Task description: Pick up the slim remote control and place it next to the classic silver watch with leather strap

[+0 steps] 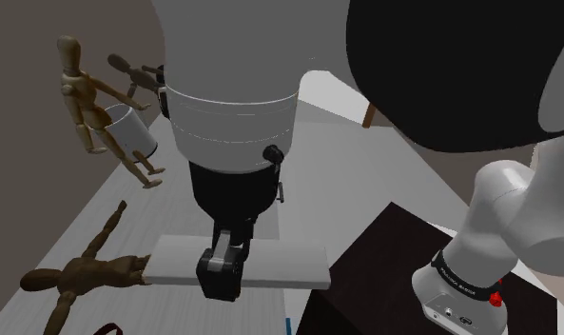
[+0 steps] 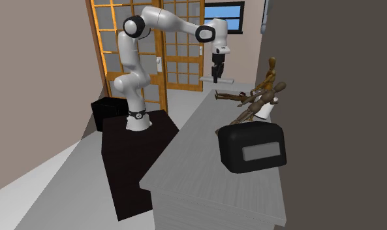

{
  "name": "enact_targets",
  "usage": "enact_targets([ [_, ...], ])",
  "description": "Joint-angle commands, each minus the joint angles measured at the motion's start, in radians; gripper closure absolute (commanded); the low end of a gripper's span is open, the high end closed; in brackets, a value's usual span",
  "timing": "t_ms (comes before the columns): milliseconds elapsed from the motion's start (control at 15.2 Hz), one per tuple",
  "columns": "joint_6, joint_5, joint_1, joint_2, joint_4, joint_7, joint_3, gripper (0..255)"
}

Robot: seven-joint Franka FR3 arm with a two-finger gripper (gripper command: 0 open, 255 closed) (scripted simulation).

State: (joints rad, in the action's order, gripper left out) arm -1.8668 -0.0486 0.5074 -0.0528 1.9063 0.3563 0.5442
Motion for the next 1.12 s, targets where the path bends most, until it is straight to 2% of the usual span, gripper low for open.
enact_targets([
  [0, -0.002, 0.002, 0.022, 0.004, -0.004, 0.051, 0.026, 255],
  [264, -0.001, 0.013, 0.062, 0.025, -0.025, 0.138, 0.07, 255],
  [1056, -0.158, 0.035, 0.066, 0.062, 0.102, 0.152, 0.076, 255],
])
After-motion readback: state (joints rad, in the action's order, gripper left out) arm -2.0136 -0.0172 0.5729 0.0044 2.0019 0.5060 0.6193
